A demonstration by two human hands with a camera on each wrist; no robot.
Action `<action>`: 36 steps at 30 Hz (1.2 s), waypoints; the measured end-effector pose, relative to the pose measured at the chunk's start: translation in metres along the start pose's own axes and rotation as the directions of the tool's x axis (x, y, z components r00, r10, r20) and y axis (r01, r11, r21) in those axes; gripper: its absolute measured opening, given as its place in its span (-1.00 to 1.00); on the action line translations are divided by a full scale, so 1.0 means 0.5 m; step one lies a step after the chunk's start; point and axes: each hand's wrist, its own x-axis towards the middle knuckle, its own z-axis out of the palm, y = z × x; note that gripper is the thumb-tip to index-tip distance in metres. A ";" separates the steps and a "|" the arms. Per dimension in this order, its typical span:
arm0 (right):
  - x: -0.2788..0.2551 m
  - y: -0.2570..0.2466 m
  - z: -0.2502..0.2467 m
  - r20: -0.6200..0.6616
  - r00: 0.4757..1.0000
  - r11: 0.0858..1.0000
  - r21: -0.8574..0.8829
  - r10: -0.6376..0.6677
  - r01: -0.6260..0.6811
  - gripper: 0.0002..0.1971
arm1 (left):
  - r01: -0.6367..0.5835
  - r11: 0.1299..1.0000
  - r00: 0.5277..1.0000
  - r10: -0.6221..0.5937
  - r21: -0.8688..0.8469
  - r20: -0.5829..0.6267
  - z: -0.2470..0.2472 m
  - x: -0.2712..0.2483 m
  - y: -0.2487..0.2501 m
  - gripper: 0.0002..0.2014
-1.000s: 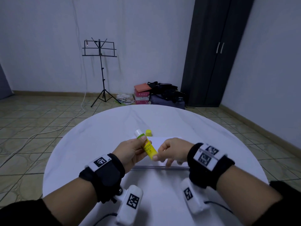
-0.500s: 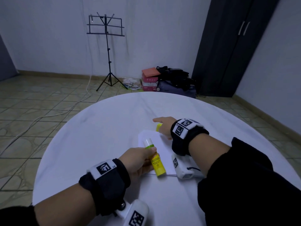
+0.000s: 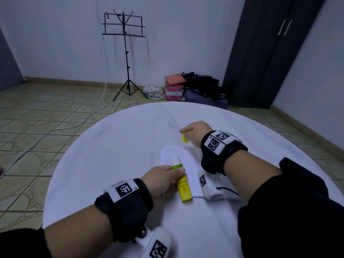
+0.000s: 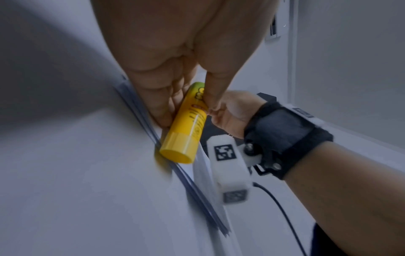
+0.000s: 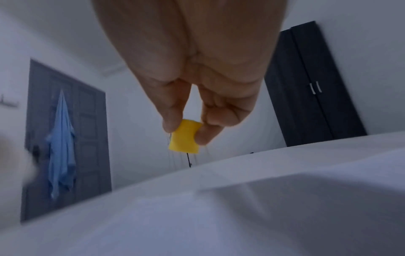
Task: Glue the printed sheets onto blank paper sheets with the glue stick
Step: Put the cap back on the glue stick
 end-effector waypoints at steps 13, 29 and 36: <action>-0.268 0.116 -0.008 0.095 0.995 0.513 0.853 0.033 -0.098 -0.76 | -0.165 0.925 0.986 0.160 0.341 0.043 0.043 -0.075 -0.009 -0.95; -0.357 0.120 -0.044 -0.079 0.988 0.991 -0.009 -0.134 0.134 -0.61 | -0.208 0.847 0.978 0.177 0.488 0.110 0.149 -0.127 -0.040 -0.78; -0.353 0.106 -0.054 0.029 0.983 0.982 -0.062 -0.179 0.180 -0.52 | -0.217 0.799 0.975 0.204 0.561 0.086 0.143 -0.120 -0.032 -0.84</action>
